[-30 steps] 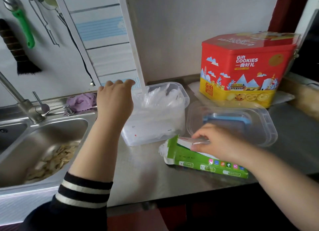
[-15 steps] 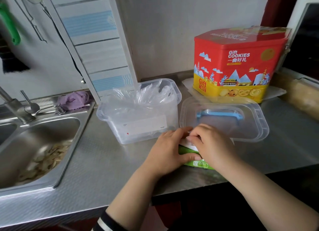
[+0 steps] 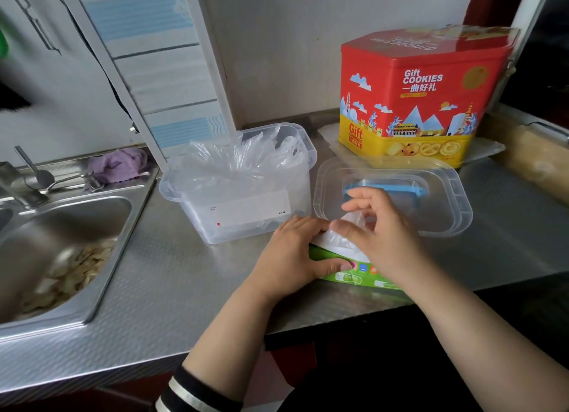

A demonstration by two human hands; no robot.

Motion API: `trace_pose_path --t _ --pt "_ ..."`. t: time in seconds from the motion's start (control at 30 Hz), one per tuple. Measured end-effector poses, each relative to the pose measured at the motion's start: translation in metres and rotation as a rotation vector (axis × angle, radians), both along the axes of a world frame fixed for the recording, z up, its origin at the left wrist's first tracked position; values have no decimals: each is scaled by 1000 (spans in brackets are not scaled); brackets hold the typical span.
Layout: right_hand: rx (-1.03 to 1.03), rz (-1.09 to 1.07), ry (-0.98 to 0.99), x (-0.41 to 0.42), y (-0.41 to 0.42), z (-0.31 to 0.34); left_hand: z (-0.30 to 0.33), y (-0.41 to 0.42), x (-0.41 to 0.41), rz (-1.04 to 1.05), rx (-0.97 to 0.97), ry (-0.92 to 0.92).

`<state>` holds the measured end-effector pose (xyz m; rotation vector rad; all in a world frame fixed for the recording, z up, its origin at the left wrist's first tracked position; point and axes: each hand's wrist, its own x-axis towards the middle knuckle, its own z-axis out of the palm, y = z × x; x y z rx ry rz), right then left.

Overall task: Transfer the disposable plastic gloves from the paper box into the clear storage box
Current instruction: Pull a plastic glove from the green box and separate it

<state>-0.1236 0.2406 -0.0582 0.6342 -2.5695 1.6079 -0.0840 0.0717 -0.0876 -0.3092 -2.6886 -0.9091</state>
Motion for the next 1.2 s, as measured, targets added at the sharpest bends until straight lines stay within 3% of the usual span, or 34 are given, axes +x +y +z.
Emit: trace_pose_path --t 0.07,0.17,0.3,0.43,0.53,0.6,0.67,0.77,0.87,1.0,1.2 --pt "224 19 23 -2 0 4 -1 0 -1 -2 -8 -8" --pt "130 -7 55 1 -4 4 -1 1 -1 14 -26 4" --pt "-441 6 -116 5 -8 21 2 2 0 -7 10 -27" --pt "-933 5 -141 7 -2 52 1 1 1 -5 -23 -31" --pt "-1088 63 -12 6 9 75 1 1 0 -15 -17 -29" --pt "-983 56 139 5 18 86 3 2 2 -16 -18 -39" --pt "-781 58 271 7 22 88 10 3 8 -10 103 -39" --pt "-561 107 467 12 21 77 38 5 16 -24 611 33" --pt "-307 107 703 11 17 60 79 7 14 -148 957 -127" --pt "-114 98 836 7 16 47 112 5 9 -161 934 -286" --pt "141 -16 975 5 15 42 123 8 -3 -21 705 -59"
